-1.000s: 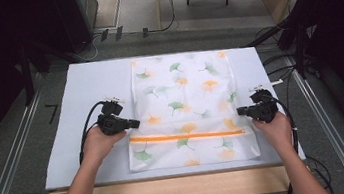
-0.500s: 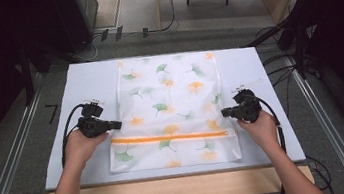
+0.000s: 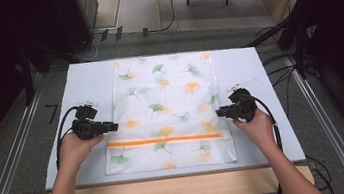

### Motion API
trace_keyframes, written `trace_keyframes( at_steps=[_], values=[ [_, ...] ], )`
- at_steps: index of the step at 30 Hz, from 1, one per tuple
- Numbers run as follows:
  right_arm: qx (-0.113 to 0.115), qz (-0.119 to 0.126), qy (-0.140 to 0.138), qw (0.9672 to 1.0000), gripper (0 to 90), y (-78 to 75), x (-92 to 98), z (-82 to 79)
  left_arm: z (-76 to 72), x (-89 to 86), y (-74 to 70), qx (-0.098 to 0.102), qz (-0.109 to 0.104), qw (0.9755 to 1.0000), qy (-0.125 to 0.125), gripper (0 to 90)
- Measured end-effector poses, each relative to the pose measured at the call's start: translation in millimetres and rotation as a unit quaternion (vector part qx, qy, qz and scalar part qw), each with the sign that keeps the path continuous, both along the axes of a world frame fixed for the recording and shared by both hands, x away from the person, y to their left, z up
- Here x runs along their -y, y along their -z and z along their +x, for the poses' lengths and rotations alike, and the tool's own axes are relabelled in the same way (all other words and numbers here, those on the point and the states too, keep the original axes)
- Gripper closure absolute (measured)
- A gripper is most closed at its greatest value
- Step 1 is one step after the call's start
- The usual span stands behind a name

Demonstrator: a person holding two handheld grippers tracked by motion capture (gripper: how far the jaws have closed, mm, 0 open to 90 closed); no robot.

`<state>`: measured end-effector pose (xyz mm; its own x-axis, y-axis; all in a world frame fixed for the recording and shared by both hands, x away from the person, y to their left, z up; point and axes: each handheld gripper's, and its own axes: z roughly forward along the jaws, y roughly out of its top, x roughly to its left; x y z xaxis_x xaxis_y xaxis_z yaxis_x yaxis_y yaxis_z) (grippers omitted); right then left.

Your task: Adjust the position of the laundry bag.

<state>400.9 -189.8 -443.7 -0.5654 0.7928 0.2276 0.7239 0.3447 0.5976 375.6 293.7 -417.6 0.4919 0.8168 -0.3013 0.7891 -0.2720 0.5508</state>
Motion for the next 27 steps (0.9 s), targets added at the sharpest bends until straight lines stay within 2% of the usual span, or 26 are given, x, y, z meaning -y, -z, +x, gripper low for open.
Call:
trace_keyframes(
  at_steps=[3,4,7,10,13,19,22,25,27],
  values=[
    [0.008,0.000,0.002,1.0000,67.7,-3.8,4.1,-4.9,-2.5,1.7,-3.6,0.011,-0.016,0.9998,0.006,54.1],
    [0.011,0.004,0.001,0.9999,66.4,-4.9,5.3,-6.4,-2.5,1.7,-3.6,0.011,-0.016,0.9998,0.006,49.6],
    [0.016,0.012,0.006,0.9998,63.9,-10.0,10.1,-12.7,-6.3,10.3,-6.0,0.018,-0.012,0.9995,0.022,44.7],
    [0.025,0.016,0.001,0.9996,65.3,-13.5,14.7,-21.1,-7.6,14.3,-6.9,0.020,-0.010,0.9992,0.032,41.9],
    [0.023,0.025,-0.007,0.9994,72.0,-15.1,17.4,-31.3,-8.5,17.4,-7.3,0.020,-0.009,0.9991,0.036,40.9],
    [0.020,0.018,-0.018,0.9995,73.2,-12.9,16.7,-46.3,-9.2,23.4,-9.9,0.030,-0.012,0.9983,0.048,39.1],
    [0.012,0.011,-0.022,0.9996,81.1,-10.5,16.9,-50.5,-8.4,27.8,-10.4,0.032,-0.011,0.9977,0.058,38.4],
    [-0.014,0.014,-0.024,0.9995,88.1,-4.3,17.5,-50.2,-7.3,32.5,-10.4,0.033,-0.010,0.9972,0.067,38.0],
    [-0.032,0.009,-0.030,0.9990,90.0,0.9,15.7,-50.3,-6.5,35.6,-10.0,0.034,-0.009,0.9968,0.072,37.7]
  ],
)
